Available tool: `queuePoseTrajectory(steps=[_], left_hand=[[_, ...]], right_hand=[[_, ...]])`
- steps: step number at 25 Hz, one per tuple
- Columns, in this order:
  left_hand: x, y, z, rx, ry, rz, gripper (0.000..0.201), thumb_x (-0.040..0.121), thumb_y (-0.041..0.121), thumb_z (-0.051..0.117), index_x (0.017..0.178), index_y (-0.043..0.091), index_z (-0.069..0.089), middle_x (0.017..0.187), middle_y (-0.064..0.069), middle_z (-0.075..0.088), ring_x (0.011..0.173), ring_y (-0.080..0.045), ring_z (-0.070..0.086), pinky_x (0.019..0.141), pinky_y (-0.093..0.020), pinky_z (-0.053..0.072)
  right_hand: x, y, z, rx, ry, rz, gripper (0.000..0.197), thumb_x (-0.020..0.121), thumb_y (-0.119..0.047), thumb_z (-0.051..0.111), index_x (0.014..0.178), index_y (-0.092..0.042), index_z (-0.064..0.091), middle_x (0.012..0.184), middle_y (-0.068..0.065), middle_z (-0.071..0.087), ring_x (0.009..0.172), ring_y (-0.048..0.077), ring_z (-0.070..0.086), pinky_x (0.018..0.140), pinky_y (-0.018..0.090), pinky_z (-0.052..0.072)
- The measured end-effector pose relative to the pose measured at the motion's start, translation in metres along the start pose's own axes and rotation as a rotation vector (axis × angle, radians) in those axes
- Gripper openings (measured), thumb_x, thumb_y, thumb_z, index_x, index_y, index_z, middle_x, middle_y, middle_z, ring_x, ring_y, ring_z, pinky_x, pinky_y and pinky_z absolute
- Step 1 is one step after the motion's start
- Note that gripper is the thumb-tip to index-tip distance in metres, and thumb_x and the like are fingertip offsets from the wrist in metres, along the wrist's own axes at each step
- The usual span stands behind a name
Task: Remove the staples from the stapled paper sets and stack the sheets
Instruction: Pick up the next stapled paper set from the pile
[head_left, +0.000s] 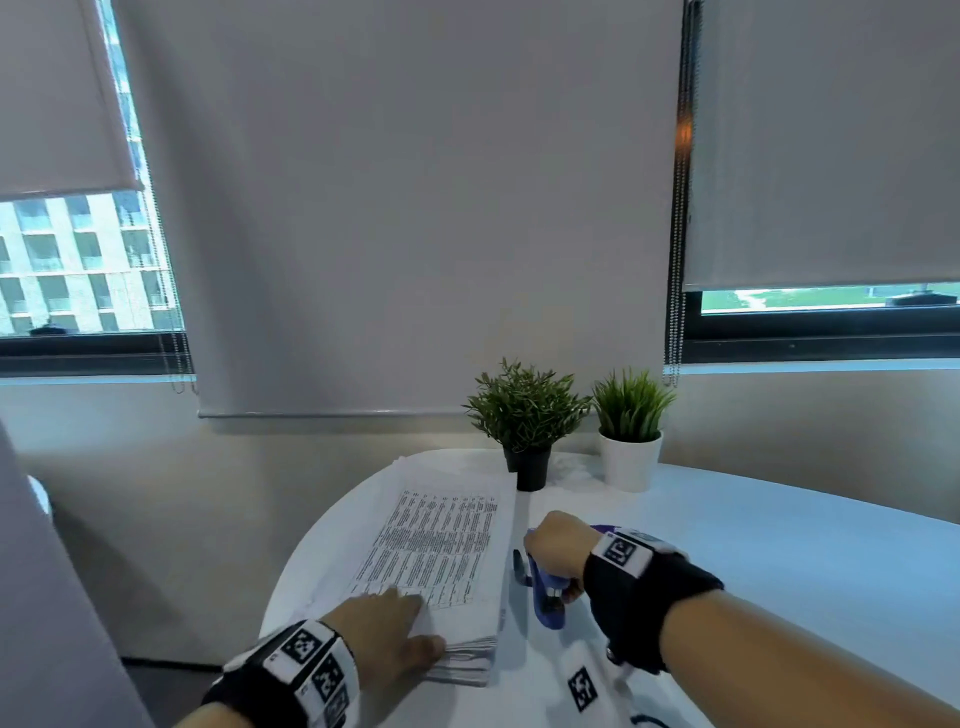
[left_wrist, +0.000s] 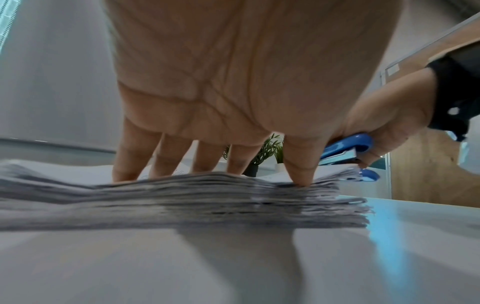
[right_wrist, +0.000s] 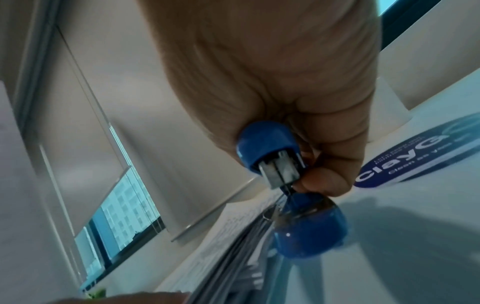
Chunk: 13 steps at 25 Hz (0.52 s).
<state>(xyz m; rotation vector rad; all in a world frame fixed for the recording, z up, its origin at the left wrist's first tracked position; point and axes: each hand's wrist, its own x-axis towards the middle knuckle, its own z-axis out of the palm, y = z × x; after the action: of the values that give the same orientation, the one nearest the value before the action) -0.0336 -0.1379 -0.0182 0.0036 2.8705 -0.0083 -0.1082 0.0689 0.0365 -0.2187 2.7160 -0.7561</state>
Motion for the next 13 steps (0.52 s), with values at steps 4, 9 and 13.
queuePoseTrajectory(steps=[4, 9, 13], left_hand=[[0.000, -0.002, 0.004, 0.001, 0.020, -0.019, 0.063, 0.083, 0.071, 0.035, 0.122, 0.024, 0.046, 0.124, -0.006, 0.053, 0.111, -0.029, 0.056, 0.093, -0.043, 0.045], [-0.003, -0.001, 0.006, -0.011, 0.053, -0.041, 0.066, 0.079, 0.073, 0.034, 0.123, 0.026, 0.049, 0.124, -0.003, 0.055, 0.111, -0.025, 0.056, 0.094, -0.042, 0.046], [-0.005, 0.001, 0.004, -0.016, 0.043, -0.049, 0.065, 0.080, 0.072, 0.035, 0.124, 0.026, 0.048, 0.123, -0.001, 0.056, 0.108, -0.023, 0.057, 0.093, -0.040, 0.047]], right_hand=[[0.026, -0.006, 0.017, -0.237, -0.042, -0.073, 0.044, 0.091, 0.006, 0.049, 0.052, -0.007, 0.032, 0.015, -0.005, 0.023, 0.058, 0.021, 0.040, 0.047, 0.023, 0.024], [0.027, 0.004, 0.027, -0.147, 0.055, 0.074, 0.010, 0.090, -0.007, 0.054, 0.085, -0.006, 0.063, 0.069, 0.009, 0.052, 0.079, 0.026, 0.056, 0.071, 0.028, 0.039], [0.015, 0.014, 0.025, 0.154, 0.008, 0.095, 0.018, 0.089, -0.011, 0.053, 0.070, -0.008, 0.054, 0.070, 0.008, 0.061, 0.075, 0.027, 0.061, 0.066, 0.028, 0.043]])
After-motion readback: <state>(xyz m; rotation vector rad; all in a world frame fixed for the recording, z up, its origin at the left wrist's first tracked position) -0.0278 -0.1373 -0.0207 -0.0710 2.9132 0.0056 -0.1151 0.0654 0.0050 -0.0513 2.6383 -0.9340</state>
